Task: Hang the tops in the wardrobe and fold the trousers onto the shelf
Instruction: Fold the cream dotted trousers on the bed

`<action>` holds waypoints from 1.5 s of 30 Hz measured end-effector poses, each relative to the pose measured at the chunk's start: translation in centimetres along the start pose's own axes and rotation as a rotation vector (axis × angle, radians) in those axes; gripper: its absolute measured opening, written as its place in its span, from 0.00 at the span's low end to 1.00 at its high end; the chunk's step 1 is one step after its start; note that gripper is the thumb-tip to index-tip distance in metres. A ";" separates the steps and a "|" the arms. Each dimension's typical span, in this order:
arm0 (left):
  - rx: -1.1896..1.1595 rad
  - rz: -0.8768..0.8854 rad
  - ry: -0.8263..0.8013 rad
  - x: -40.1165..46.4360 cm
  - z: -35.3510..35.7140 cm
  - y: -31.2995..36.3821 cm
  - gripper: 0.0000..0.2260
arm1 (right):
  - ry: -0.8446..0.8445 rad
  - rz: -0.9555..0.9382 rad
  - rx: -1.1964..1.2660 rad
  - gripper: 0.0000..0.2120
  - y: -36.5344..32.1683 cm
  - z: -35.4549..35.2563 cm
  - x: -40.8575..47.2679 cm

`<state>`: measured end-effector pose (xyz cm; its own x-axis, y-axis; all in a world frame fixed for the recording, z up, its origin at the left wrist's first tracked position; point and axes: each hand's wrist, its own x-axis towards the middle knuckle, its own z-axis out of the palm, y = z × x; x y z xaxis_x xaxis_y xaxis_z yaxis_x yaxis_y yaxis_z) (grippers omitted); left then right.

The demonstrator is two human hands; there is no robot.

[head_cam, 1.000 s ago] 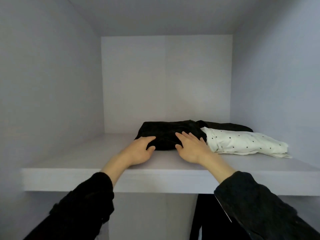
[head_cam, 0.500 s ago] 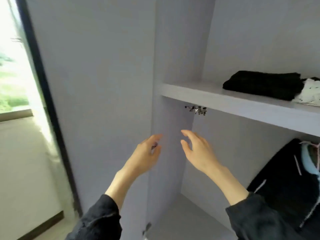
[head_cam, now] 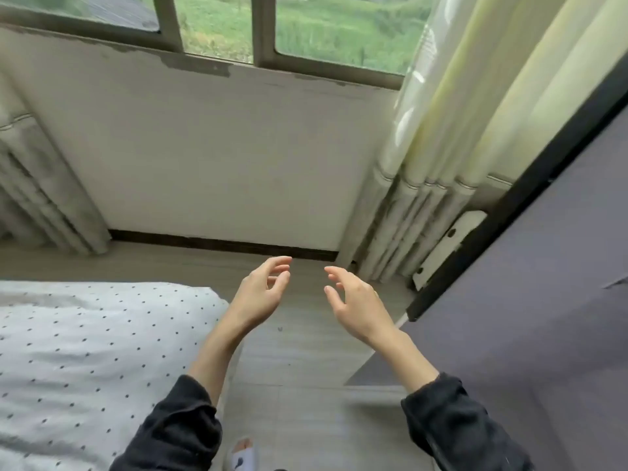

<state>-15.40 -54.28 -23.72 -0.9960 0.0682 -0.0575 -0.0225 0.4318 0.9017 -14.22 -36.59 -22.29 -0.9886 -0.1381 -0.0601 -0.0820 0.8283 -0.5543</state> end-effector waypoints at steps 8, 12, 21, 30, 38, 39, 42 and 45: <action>-0.079 -0.290 0.296 5.4 -13.5 -8.8 0.13 | -0.230 -0.232 0.069 0.19 -11.2 9.2 14.9; -0.086 -0.367 0.385 8.7 -17.1 -11.1 0.13 | -0.303 -0.301 0.077 0.19 -13.3 11.1 21.6; -0.138 -0.510 0.682 20.3 -21.4 -14.0 0.15 | -0.504 -0.564 0.058 0.18 -17.4 14.4 39.9; -0.193 -0.686 1.074 27.4 -24.2 -13.4 0.14 | -0.792 -0.927 -0.087 0.18 -24.5 16.9 54.0; -0.235 -0.870 1.401 27.4 -29.3 -17.9 0.13 | -1.020 -1.217 -0.029 0.17 -35.4 25.7 56.0; -0.250 -0.886 1.458 27.7 -31.1 -19.3 0.13 | -1.059 -1.252 -0.024 0.16 -37.7 27.7 56.8; -0.270 -0.902 1.528 28.6 -36.1 -22.6 0.14 | -1.107 -1.296 -0.010 0.15 -43.5 31.4 58.5; -0.291 -0.944 1.558 29.7 -42.7 -25.6 0.14 | -1.148 -1.327 -0.043 0.15 -49.9 35.1 60.7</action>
<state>-48.14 -101.71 -30.17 0.1915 -0.9412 -0.2784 -0.3971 -0.3337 0.8550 -65.71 -105.32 -27.42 0.3235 -0.9359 -0.1397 -0.7094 -0.1421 -0.6903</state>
